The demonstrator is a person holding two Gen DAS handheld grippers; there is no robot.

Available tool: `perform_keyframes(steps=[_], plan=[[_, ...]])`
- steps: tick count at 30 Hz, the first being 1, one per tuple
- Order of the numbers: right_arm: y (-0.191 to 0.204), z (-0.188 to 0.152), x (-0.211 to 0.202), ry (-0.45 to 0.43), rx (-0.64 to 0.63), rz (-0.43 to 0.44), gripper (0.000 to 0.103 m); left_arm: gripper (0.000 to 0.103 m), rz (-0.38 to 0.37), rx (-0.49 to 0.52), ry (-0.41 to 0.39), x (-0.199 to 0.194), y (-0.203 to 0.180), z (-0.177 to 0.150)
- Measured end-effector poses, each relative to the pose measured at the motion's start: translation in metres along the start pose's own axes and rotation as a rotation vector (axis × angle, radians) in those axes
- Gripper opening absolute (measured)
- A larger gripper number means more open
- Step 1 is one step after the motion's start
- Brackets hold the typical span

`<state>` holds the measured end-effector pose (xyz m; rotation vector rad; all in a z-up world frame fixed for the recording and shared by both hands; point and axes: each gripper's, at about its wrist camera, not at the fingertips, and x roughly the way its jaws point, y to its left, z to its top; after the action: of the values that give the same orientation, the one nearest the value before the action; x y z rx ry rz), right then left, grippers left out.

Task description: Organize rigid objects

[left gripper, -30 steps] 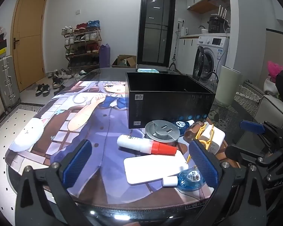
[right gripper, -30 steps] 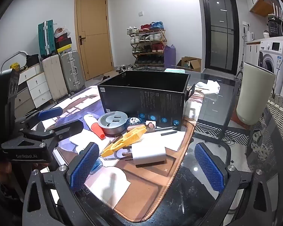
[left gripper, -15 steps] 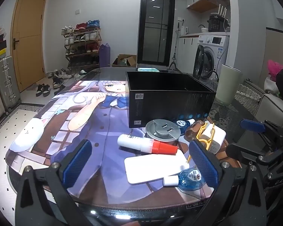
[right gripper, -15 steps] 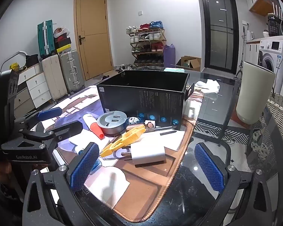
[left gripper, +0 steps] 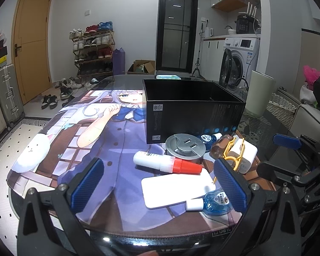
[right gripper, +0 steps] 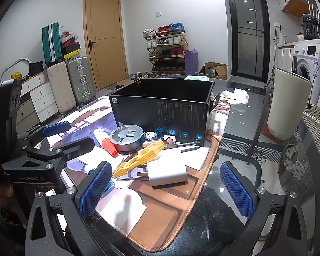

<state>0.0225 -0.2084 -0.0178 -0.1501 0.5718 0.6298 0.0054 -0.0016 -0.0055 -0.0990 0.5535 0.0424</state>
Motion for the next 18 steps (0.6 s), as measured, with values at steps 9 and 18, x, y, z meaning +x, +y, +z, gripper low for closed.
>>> perform_keyframes(steps=[9, 18], plan=[[0.0000, -0.0003, -0.0002, 0.002, 0.001, 0.003, 0.103, 0.103, 0.002, 0.000, 0.003, 0.0025, 0.0000, -0.0001], [-0.0005, -0.0009, 0.0015, 0.006, 0.002, 0.002, 0.103, 0.103, 0.000, -0.001, 0.002, 0.0007, 0.0040, -0.0008]])
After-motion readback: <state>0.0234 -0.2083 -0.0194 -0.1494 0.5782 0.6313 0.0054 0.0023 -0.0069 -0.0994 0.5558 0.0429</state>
